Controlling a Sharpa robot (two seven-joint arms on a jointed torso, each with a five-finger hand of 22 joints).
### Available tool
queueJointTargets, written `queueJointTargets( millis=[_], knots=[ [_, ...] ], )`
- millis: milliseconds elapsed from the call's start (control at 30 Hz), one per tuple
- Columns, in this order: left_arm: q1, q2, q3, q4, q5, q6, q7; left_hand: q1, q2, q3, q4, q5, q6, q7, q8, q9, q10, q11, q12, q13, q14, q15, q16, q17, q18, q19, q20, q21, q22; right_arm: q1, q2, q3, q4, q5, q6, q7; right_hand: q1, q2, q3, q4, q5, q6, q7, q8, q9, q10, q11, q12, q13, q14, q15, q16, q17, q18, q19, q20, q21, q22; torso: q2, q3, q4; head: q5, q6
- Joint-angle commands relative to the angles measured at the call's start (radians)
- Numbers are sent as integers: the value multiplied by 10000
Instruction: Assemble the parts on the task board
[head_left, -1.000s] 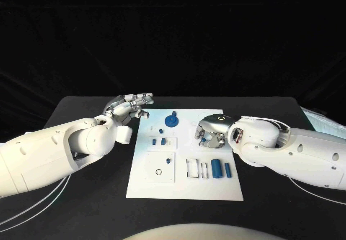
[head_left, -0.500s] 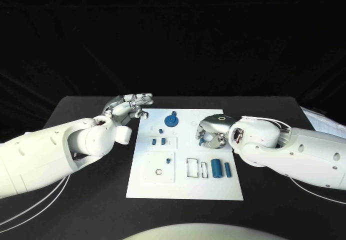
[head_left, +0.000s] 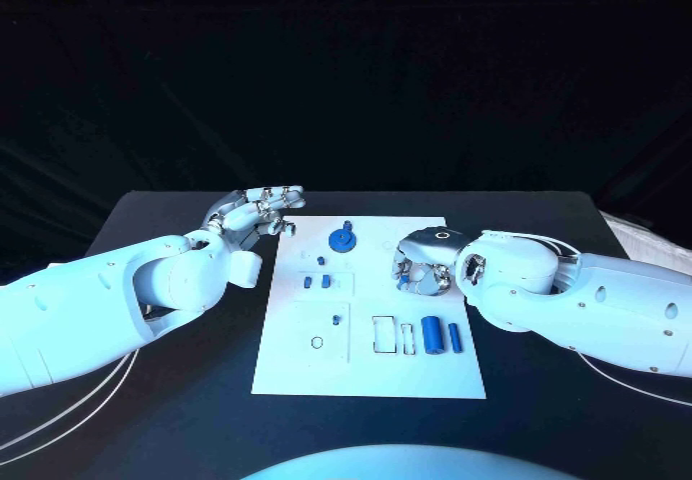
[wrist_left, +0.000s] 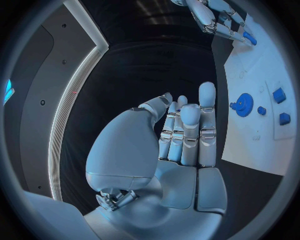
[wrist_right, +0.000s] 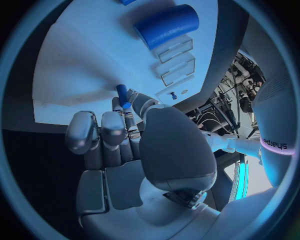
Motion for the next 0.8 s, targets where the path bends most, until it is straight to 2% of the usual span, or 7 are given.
queueJointTargets(
  millis=[33,233,400,600,767,800],
  knots=[
    [-6,11,7,6,-35,194,27,79,11,-22,-27,47,-54,11,52,-12,-56,17,44,11,-82,21,-48,-8,130,-9,-1,-30,-8,-13,-6,-6,0,-87,-50,-129,211,240,182,-103,-68,126,27,67,22,357,-194,61,56,116,-77,84,52,-95,114,-26,118,103,1,4,3,-5,-7],
    [-11,17,7,4,-35,206,11,79,11,-22,-27,47,-54,11,52,-12,-56,17,44,11,-82,21,-48,-8,130,-9,-1,-30,-8,-13,-51,-4,105,-111,-564,-9,372,346,389,-279,-182,251,62,96,47,590,-212,86,84,142,-95,183,152,-134,210,-62,253,286,-4,7,5,-11,-8],
    [-20,29,7,-5,-35,195,1,79,11,-22,-27,47,-54,11,52,-12,-56,17,44,11,-82,21,-48,-8,130,-9,-1,-30,-8,44,-246,36,567,183,-909,90,403,339,433,-338,-209,290,77,103,54,647,-213,81,92,146,-95,208,176,-157,266,-65,329,395,-11,0,15,-29,0],
    [-24,42,7,-2,-35,182,-1,82,19,-23,-28,49,-60,12,51,-14,-65,18,49,11,-87,22,-51,-20,134,-17,-1,-61,-26,246,-494,102,1202,503,-958,24,408,330,440,-354,-216,299,80,104,56,660,-212,78,94,147,-95,217,185,-161,275,-65,344,416,-20,-19,12,-21,30],
    [-26,61,7,6,-35,191,3,82,19,-23,-28,49,-60,12,51,-14,-65,18,49,11,-87,22,-51,-20,134,-17,-1,-61,-26,329,-476,136,1716,665,-953,28,423,314,458,-388,-214,306,84,101,57,673,-211,68,95,149,-95,230,198,-164,282,-66,358,433,-3,-7,27,32,20],
    [-26,64,7,6,-35,190,4,82,19,-23,-28,49,-60,12,51,-14,-65,18,49,11,-87,22,-51,-20,134,-17,-1,-61,-26,332,-417,139,1788,712,-929,42,426,313,462,-393,-212,306,85,99,57,674,-210,66,94,149,-94,231,198,-164,282,-66,359,434,-6,-7,28,85,19]
  ],
)
